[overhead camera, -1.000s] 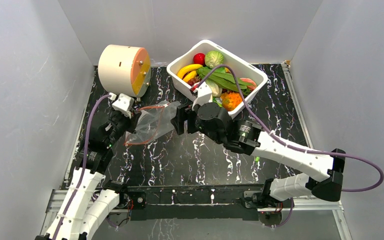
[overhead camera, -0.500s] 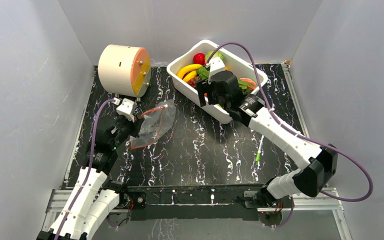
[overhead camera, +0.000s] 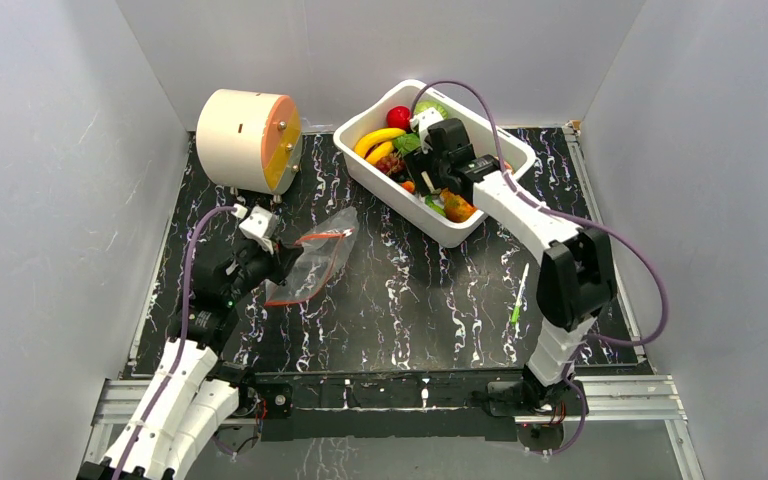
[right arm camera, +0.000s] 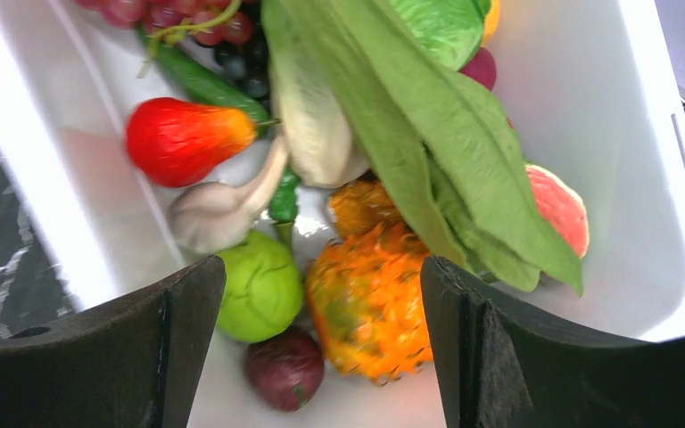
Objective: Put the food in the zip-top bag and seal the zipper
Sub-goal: Pick up the fake vegetable from the bin.
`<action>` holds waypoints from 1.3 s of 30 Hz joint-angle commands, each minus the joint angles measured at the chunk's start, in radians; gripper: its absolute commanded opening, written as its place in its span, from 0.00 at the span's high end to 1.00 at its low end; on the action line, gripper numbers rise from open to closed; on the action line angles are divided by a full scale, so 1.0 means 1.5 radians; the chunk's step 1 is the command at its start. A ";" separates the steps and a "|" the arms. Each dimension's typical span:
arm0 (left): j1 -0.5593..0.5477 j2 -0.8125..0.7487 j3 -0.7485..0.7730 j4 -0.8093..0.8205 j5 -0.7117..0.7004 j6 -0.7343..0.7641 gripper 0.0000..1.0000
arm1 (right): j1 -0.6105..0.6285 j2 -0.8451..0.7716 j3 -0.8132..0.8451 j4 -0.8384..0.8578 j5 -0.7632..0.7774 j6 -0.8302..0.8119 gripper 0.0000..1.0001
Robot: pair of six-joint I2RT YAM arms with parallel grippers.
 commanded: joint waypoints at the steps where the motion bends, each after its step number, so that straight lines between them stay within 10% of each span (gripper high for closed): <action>1: 0.000 -0.044 -0.016 0.028 0.034 0.005 1.00 | -0.025 0.044 0.078 0.016 -0.016 -0.085 0.19; 24: -0.009 -0.046 -0.009 0.012 0.023 0.027 1.00 | -0.065 0.256 0.270 -0.013 0.041 -0.256 0.07; 39: -0.010 -0.047 -0.005 -0.004 0.000 0.035 1.00 | -0.075 0.265 0.267 -0.011 0.027 -0.245 0.49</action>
